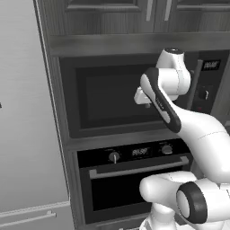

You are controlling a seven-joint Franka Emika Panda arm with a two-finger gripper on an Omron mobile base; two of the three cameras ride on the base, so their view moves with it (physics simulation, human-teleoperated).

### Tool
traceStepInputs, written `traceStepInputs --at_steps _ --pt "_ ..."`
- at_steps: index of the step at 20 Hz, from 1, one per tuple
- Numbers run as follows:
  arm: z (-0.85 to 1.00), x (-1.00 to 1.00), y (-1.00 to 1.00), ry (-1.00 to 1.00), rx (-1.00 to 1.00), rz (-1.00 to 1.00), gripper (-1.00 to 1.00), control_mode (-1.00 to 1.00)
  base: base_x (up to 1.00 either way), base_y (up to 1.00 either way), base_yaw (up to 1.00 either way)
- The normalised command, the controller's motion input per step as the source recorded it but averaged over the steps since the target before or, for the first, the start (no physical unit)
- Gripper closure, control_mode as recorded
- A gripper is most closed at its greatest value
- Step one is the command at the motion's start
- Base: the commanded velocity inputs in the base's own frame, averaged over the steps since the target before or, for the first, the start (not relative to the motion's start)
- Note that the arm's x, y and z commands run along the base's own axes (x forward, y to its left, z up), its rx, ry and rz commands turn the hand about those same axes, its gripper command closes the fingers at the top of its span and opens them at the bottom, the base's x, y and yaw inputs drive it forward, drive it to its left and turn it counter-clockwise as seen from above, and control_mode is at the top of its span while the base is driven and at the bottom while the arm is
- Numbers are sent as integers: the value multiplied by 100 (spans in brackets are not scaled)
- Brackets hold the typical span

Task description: Take the baked cake out of the oven and place it on the plate for cooling. Then close the oven door.

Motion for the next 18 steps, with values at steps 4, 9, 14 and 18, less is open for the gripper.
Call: traceStepInputs --at_steps 4,9,14,18 --pt "0 0 0 0 0 0 -100 100 -7 0 0" --pt "0 0 0 0 0 0 -100 100 -53 -14 0" --pt "0 0 0 0 0 0 -100 100 -69 -39 1" --pt "0 0 0 0 0 0 -100 100 -25 -39 15"
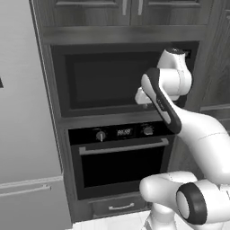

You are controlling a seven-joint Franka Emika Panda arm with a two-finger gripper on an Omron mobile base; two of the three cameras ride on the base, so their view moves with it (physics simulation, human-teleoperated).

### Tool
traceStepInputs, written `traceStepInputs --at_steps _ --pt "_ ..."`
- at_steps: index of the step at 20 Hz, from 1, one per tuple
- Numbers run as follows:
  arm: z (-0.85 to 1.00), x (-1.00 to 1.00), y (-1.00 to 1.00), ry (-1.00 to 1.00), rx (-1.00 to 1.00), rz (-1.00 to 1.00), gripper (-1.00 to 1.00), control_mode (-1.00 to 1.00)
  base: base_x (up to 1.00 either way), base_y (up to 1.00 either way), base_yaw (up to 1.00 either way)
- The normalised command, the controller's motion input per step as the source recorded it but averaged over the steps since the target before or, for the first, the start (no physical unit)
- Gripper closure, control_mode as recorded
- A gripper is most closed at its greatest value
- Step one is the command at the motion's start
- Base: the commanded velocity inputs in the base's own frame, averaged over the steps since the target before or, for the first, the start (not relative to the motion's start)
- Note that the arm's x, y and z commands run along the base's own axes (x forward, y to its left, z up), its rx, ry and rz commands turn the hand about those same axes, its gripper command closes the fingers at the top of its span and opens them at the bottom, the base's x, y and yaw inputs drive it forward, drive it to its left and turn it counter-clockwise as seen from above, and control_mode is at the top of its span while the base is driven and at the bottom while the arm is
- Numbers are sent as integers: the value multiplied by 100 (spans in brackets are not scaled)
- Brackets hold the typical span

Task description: Take the baked cake out of the oven and place it on the plate for cooling. Then close the oven door.

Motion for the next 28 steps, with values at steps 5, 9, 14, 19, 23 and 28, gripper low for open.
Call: traceStepInputs --at_steps 5,9,14,19,23,28 --pt "0 0 0 0 0 0 -100 100 0 -63 44" --pt "0 0 0 0 0 0 -100 100 0 -79 56" --pt "0 0 0 0 0 0 -100 100 0 -80 55" --pt "0 0 0 0 0 0 -100 100 0 -67 53" --pt "0 0 0 0 0 0 -100 100 0 -70 51" --pt "0 0 0 0 0 0 -100 100 0 -77 39"
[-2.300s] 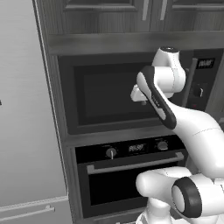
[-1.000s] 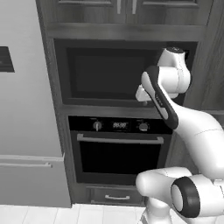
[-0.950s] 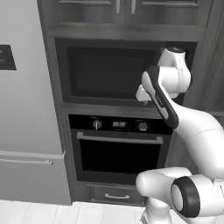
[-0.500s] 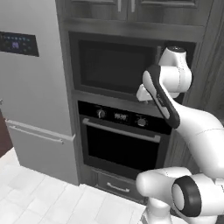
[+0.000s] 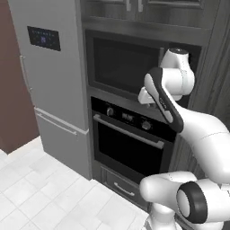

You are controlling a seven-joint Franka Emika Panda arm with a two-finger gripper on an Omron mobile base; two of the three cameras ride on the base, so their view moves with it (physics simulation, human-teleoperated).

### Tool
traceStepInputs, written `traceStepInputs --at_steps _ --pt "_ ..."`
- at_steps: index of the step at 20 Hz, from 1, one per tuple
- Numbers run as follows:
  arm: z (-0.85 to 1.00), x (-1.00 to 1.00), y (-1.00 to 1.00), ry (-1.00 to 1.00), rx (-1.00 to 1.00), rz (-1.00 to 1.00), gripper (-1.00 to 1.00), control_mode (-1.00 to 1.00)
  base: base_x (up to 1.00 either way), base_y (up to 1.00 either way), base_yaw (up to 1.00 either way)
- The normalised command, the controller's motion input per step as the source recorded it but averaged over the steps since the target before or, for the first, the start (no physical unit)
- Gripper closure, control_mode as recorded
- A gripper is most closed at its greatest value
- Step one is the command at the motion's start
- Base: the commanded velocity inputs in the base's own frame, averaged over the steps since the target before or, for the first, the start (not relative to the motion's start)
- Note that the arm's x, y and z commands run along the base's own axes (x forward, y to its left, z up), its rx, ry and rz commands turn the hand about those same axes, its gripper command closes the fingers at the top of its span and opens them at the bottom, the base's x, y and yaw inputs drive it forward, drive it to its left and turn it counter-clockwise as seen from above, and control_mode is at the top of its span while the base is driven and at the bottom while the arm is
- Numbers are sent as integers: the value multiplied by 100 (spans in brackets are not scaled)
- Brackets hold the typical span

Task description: Take the baked cake out of the oven and place it on the plate for cooling. Then close the oven door.

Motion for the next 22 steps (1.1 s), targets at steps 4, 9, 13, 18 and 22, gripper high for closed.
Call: traceStepInputs --at_steps 4,9,13,18,22 --pt "0 0 0 0 0 0 -100 100 0 -64 27" --pt "0 0 0 0 0 0 -100 100 0 -37 17" --pt "0 0 0 0 0 0 -100 100 0 -28 13" --pt "-13 0 -4 0 -2 7 -100 -100 0 -4 2" --pt "-22 -9 45 -3 -17 2 -100 -100 0 0 0"
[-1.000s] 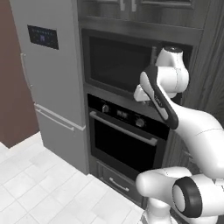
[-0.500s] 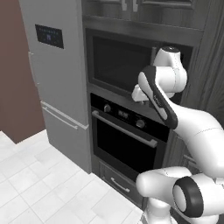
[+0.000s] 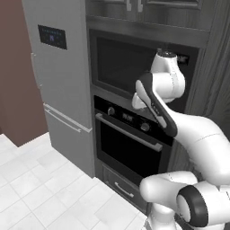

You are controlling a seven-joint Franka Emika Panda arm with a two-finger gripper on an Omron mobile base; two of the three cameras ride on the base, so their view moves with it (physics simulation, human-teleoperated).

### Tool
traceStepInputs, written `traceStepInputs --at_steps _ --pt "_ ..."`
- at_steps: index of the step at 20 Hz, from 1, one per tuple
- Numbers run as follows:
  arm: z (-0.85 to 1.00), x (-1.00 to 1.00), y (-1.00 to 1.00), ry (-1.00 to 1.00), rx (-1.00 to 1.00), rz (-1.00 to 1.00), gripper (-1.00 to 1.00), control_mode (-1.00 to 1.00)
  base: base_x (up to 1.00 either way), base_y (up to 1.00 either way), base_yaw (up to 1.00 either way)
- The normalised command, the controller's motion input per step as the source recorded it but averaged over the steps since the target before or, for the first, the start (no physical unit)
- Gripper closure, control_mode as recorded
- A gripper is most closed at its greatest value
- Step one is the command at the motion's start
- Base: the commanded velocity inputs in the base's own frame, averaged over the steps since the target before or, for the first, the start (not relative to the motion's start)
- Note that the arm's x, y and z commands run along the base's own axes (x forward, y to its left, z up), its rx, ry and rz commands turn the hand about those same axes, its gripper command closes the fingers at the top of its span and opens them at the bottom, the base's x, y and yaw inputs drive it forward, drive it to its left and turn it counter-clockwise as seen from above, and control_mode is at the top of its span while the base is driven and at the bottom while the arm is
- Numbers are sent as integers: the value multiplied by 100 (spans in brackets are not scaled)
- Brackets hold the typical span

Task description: Take the baked cake out of the oven and place it on the plate for cooling. Then close the oven door.

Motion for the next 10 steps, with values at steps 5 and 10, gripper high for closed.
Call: traceStepInputs --at_steps 5,10 --pt "-42 -1 74 -10 -28 0 -100 -100 0 0 0" --pt "-55 12 52 -3 -31 0 -100 -100 0 0 0"
